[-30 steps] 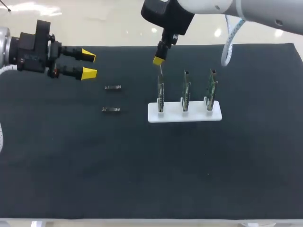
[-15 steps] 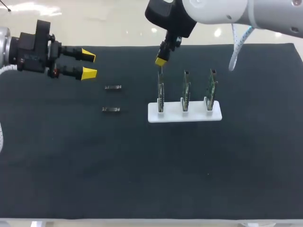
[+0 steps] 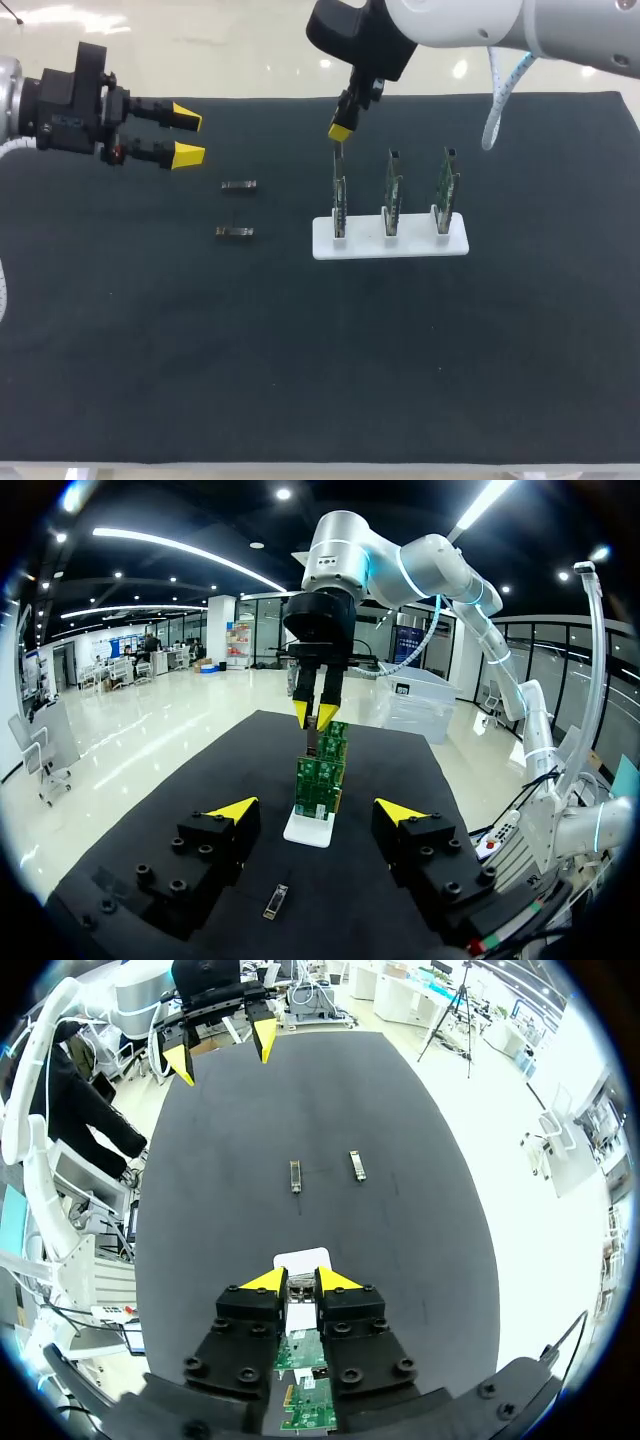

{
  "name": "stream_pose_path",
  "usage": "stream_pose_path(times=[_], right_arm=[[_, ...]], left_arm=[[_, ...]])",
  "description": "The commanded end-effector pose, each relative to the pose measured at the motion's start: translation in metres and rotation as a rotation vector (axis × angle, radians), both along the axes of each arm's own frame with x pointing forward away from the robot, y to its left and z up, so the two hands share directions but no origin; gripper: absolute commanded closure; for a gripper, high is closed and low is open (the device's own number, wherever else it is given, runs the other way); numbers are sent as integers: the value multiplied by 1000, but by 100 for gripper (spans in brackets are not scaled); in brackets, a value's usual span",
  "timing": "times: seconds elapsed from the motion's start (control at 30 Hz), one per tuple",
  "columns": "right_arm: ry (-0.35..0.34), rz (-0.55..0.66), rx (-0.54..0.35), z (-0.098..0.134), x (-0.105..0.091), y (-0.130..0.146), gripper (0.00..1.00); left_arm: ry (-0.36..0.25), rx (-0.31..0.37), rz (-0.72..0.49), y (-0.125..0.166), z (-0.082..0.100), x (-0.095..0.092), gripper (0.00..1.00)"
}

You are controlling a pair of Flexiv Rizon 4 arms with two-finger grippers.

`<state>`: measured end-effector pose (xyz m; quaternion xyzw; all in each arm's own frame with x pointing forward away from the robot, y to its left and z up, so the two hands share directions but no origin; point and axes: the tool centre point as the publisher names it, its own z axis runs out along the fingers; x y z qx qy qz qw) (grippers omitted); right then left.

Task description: Pick up the optical module with the left hand, and insert it into the network port with the right hand.

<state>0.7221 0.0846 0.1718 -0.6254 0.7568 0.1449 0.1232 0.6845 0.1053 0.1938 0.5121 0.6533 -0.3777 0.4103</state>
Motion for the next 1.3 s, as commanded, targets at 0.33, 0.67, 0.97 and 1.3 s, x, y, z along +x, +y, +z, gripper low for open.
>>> stream_pose_path(times=[0.33,0.67,0.97,1.3], right_arm=[[-3,18,-4,-6,3,1,100],[-19,26,-9,9,4,2,100],[-18,28,-6,7,5,3,100],[-16,35,9,-1,6,5,100]], left_arm=[[1,3,0,-1,0,1,0],[1,3,0,-1,0,1,0],[1,3,0,-1,0,1,0],[1,3,0,-1,0,1,0]])
